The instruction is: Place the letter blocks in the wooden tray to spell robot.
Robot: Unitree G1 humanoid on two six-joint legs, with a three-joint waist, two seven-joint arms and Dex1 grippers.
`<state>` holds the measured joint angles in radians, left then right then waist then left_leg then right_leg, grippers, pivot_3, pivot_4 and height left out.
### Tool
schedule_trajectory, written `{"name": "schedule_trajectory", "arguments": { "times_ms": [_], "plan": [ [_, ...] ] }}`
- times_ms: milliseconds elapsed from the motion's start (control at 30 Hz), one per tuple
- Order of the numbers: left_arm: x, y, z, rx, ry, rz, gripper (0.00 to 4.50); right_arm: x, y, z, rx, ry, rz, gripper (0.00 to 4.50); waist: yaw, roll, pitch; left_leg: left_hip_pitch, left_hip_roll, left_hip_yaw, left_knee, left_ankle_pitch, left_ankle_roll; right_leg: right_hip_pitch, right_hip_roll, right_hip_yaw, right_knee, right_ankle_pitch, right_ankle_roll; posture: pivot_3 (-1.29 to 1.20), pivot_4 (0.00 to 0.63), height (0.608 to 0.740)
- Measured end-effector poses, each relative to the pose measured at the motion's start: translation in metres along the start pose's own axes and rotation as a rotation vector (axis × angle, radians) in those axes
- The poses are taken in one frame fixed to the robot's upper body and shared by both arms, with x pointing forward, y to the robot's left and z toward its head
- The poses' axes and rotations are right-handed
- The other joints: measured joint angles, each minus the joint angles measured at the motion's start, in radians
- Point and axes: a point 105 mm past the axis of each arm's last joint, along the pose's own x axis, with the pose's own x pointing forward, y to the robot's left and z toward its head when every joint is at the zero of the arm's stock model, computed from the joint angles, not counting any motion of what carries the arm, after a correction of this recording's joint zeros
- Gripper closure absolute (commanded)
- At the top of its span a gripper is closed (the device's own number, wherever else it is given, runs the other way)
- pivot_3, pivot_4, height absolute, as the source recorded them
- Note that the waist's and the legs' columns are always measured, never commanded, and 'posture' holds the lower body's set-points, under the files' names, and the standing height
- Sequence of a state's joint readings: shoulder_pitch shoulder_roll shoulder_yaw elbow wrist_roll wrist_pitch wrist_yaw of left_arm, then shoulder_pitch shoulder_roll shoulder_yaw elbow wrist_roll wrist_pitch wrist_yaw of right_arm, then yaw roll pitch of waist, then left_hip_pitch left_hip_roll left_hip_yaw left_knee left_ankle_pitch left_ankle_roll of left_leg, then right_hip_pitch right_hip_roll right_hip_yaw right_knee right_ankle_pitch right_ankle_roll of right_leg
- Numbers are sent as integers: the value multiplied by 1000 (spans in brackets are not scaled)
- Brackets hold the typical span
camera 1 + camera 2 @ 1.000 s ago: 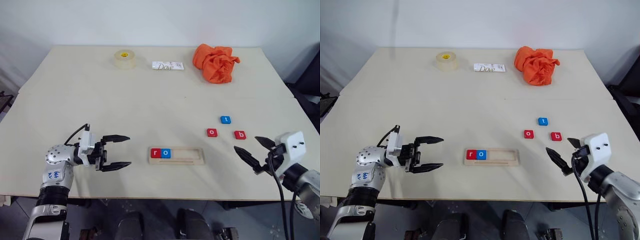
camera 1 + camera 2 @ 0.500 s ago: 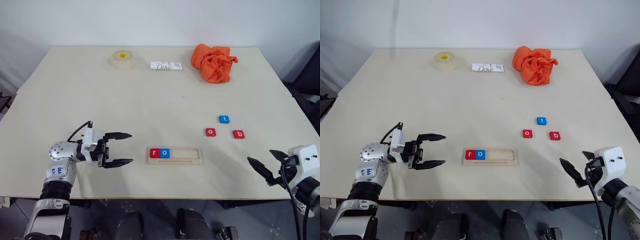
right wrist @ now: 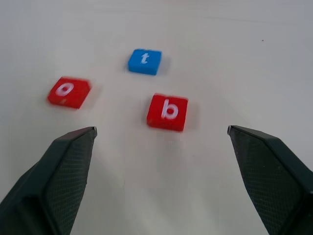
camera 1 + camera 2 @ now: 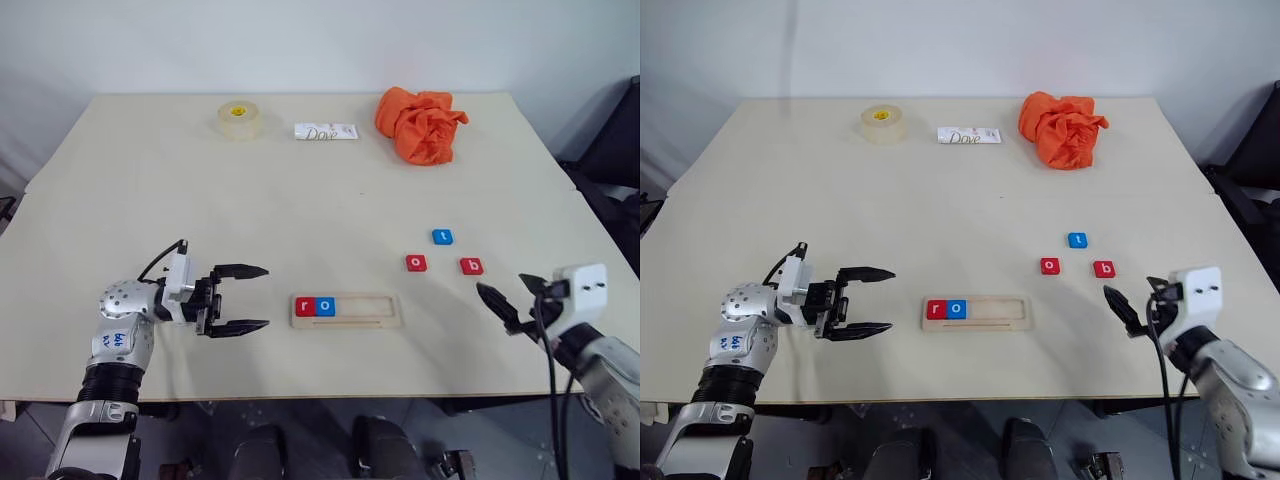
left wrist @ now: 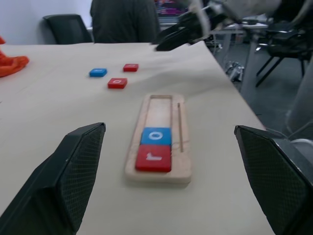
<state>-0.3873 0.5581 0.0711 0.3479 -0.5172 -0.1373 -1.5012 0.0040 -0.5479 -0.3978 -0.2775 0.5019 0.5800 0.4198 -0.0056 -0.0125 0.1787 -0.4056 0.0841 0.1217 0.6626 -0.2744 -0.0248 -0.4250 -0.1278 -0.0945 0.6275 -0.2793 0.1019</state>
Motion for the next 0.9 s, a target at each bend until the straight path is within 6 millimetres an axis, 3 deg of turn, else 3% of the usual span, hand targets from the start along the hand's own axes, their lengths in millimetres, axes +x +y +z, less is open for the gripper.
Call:
{"name": "schedule_trajectory", "arguments": {
  "times_ms": [200,433,533,767,900],
  "plan": [
    [2,-6,0,-8,3,-20,18,39,-1,-5,14,27,-62,0,1,0,0,0,0,1,0,0,0,0,0,0,0,0,0,0,150,740],
    [1,-11,0,-17,3,-24,18,46,-2,-17,-6,80,-90,0,1,0,0,-1,0,1,0,-1,0,0,0,0,-1,0,0,0,150,740],
    [0,-12,-1,-22,2,-23,0,48,0,-17,-4,80,-91,605,1,0,0,-1,0,1,0,-1,0,0,0,0,-1,0,0,0,150,740],
    [-5,-12,0,-25,9,-17,0,52,7,-16,-12,72,-85,2954,0,0,0,-1,0,1,0,-1,0,0,0,0,-1,0,0,0,150,740],
    [-6,-12,0,-26,7,-9,0,53,6,-16,-12,71,-90,3041,0,0,0,-1,0,1,0,-1,0,0,0,0,-1,0,0,0,150,740]
  ]
}}
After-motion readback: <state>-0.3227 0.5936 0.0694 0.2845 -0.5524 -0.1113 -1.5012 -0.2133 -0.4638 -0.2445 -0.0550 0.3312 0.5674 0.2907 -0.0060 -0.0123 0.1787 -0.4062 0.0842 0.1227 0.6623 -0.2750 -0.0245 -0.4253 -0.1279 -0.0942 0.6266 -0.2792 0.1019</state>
